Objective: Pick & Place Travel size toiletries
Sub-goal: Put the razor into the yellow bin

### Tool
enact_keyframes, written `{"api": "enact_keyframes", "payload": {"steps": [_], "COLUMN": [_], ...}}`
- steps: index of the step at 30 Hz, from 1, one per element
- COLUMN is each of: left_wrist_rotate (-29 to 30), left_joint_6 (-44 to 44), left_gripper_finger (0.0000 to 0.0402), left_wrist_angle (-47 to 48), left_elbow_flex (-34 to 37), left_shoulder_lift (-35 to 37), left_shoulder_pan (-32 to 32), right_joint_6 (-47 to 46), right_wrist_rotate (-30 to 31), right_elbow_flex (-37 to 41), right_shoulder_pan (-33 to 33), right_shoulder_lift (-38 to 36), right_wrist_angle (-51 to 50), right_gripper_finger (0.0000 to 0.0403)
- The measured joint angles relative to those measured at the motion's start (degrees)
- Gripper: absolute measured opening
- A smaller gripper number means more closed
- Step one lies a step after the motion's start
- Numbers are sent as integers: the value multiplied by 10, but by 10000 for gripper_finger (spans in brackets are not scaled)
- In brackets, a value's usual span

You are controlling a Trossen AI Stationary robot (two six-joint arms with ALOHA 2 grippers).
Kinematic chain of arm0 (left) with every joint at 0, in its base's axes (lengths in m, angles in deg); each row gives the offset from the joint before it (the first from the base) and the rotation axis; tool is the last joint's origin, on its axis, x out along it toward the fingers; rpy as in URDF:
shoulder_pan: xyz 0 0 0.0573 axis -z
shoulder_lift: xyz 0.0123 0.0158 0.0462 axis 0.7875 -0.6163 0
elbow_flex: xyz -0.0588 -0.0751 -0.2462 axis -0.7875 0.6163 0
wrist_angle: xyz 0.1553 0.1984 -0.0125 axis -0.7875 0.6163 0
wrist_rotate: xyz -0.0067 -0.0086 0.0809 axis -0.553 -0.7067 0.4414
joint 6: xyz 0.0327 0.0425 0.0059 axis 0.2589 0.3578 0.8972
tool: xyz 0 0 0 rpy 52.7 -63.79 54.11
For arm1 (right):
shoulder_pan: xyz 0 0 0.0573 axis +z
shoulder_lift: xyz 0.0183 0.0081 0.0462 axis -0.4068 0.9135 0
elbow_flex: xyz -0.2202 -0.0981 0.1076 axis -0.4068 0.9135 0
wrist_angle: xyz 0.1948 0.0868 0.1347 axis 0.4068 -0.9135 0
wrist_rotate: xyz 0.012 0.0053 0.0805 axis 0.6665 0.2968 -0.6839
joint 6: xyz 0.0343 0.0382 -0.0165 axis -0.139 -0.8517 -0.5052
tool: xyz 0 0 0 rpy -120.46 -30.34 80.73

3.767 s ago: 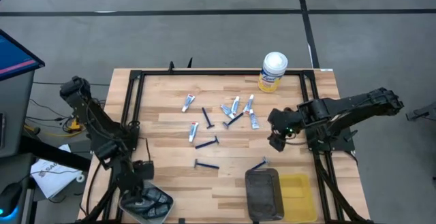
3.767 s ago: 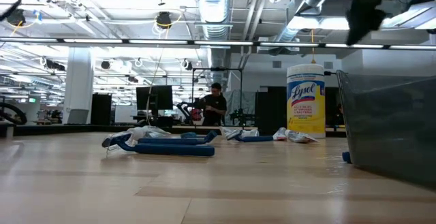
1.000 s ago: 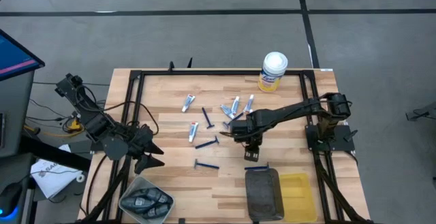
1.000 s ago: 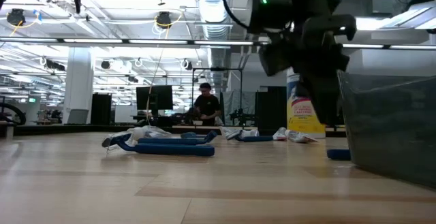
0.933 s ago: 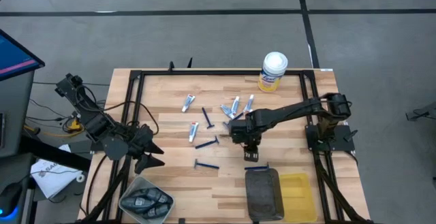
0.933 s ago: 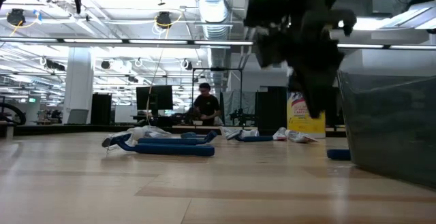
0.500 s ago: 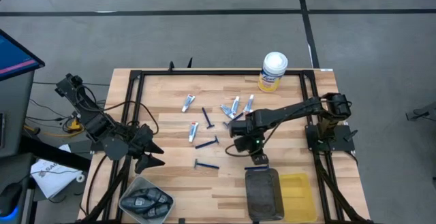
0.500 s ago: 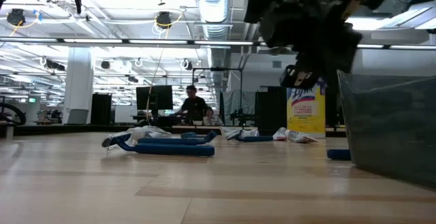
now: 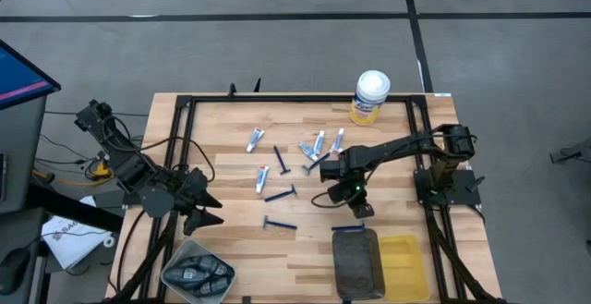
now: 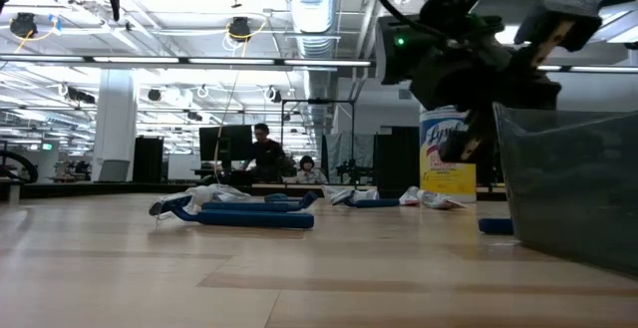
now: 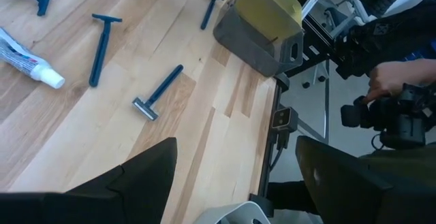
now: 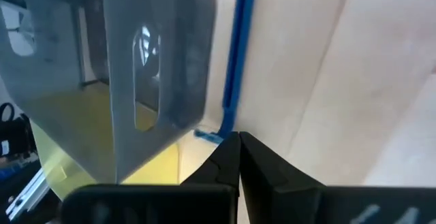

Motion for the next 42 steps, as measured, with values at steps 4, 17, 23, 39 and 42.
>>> {"api": "enact_keyframes", "payload": {"steps": [4,17,23,39,42], "left_wrist_rotate": [0,0,0,0,0], "left_joint_6": [0,-1,-4,-7,-7], "left_gripper_finger": [296,296,296,296,296], "left_wrist_angle": [0,1,1,1,1], "left_elbow_flex": [0,0,0,0,0], "left_shoulder_lift": [0,0,0,0,0], "left_shoulder_pan": [0,0,0,0,0], "right_joint_6": [12,35,38,36,23], "right_wrist_rotate": [-13,-7,-7,-8,-8], "right_elbow_flex": [17,65,92,92,92], "right_shoulder_pan": [1,-2,6,8,7], "right_shoulder_lift": [0,0,0,5,5], "right_wrist_angle": [-3,-19,-14,54,80], "right_gripper_finger": [0,0,0,0,0]}}
